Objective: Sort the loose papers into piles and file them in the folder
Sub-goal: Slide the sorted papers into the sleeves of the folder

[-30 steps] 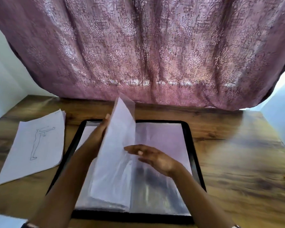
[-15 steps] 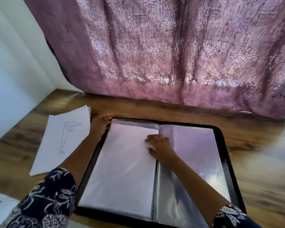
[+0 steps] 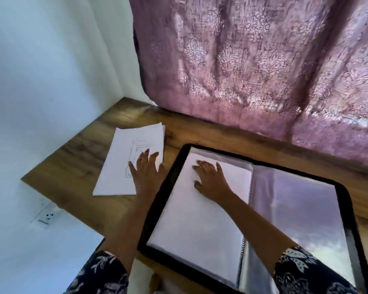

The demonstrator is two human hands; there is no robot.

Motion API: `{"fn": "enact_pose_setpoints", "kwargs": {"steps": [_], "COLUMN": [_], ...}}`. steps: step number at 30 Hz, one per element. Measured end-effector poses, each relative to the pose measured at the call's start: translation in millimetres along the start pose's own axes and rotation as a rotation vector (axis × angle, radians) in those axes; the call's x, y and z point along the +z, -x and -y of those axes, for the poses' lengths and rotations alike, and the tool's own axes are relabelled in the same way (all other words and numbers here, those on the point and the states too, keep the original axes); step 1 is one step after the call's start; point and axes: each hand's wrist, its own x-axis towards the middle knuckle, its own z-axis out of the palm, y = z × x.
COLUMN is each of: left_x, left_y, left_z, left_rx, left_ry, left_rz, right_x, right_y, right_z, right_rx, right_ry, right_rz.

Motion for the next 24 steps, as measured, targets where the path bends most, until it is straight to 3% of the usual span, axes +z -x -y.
{"fn": "enact_pose_setpoints", "kwargs": {"steps": [5, 7, 10, 15, 17, 22, 24], "left_x": [-31, -33, -33, -27, -23, -31, -39], "left_y": [-50, -71, -88, -81, -88, -114, -114], "left_z": [104, 139, 162, 133, 137, 165, 164], "left_rx": [-0.362, -0.423, -0.349, -0.239, -0.286, -0.573, -0.528], "left_ry": [0.129, 0.144, 0.098, 0.05, 0.184, 0.957, 0.971], "left_rz": [0.111, 0.191, 0.251, 0.244, 0.223, 0.369, 0.45], "right_x": [9, 16, 30, 50, 52, 54, 56], "right_y": [-45, -66, -101, -121, -121, -126, -127], "right_z": [59, 81, 121, 153, 153, 147, 147], "right_rx": [-0.044, -0.02, 0.145, 0.423, 0.455, 0.476, 0.491], "right_ry": [-0.047, -0.079, -0.121, -0.207, -0.226, -0.272, -0.297], "right_rz": [0.004, 0.004, -0.007, -0.01, -0.038, -0.039, -0.038]}}
